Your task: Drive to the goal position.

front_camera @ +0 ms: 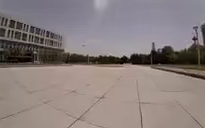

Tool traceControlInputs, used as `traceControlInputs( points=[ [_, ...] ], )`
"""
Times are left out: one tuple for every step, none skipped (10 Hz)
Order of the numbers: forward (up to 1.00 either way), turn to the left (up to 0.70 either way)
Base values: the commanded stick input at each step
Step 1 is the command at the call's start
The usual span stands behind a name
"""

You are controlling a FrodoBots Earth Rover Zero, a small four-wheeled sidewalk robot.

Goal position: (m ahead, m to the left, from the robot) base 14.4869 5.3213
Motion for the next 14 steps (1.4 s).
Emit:
traceControlInputs(
  points=[
    [1.0,0.0],
    [1.0,0.0],
    [1.0,0.0],
    [1.0,0.0],
    [1.0,0.0],
    [0.85,0.0],
    [0.99,0.0],
    [0.99,0.0],
    [0.98,0.0],
    [0.98,0.0],
    [0.98,0.0],
    [0.98,0.0],
    [0.98,0.0],
    [0.99,-0.4]
  ],
)
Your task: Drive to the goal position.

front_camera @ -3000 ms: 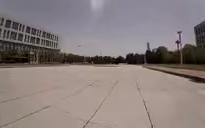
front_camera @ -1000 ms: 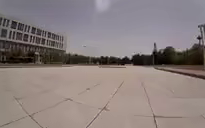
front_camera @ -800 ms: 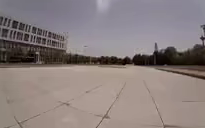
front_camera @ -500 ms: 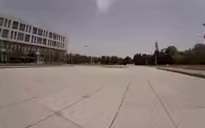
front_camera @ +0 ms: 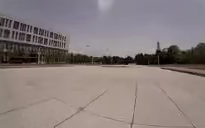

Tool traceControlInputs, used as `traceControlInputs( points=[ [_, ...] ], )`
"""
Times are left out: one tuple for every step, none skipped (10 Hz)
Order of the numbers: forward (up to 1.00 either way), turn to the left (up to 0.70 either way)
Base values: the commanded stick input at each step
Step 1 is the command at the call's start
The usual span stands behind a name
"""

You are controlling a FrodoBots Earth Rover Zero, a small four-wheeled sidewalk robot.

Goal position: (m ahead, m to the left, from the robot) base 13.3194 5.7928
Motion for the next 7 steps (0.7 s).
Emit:
traceControlInputs(
  points=[
    [1.0,-0.4],
    [1.0,-0.4],
    [1.0,-0.4],
    [1.0,-0.4],
    [1.0,-0.4],
    [1.0,-0.4],
    [1.0,-0.4]
  ],
)
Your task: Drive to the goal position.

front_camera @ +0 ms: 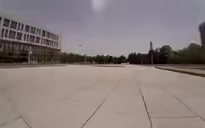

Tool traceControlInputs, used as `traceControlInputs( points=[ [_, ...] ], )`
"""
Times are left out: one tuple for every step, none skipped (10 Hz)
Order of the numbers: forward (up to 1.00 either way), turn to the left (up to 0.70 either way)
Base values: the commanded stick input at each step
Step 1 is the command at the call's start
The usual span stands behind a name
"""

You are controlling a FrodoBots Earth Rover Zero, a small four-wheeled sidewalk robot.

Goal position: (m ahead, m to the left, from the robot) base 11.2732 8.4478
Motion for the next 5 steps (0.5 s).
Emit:
traceControlInputs(
  points=[
    [1.0,-0.4],
    [1.0,-0.4],
    [1.0,-0.4],
    [1.0,-0.4],
    [1.0,-0.4]
  ],
)
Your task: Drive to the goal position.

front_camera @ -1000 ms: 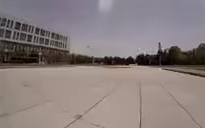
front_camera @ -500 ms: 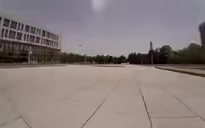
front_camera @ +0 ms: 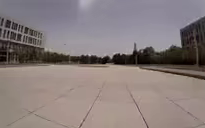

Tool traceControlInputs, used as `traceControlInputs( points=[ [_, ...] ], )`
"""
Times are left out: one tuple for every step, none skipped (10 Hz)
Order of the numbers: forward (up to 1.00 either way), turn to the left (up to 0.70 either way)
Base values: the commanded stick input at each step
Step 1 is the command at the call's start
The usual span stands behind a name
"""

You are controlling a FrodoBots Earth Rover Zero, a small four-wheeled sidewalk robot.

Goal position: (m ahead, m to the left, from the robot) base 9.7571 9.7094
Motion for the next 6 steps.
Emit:
traceControlInputs(
  points=[
    [1.0,-0.4],
    [1.0,-0.4],
    [1.0,-0.4],
    [1.0,-0.4],
    [1.0,0.0],
    [1.0,0.0]
  ],
)
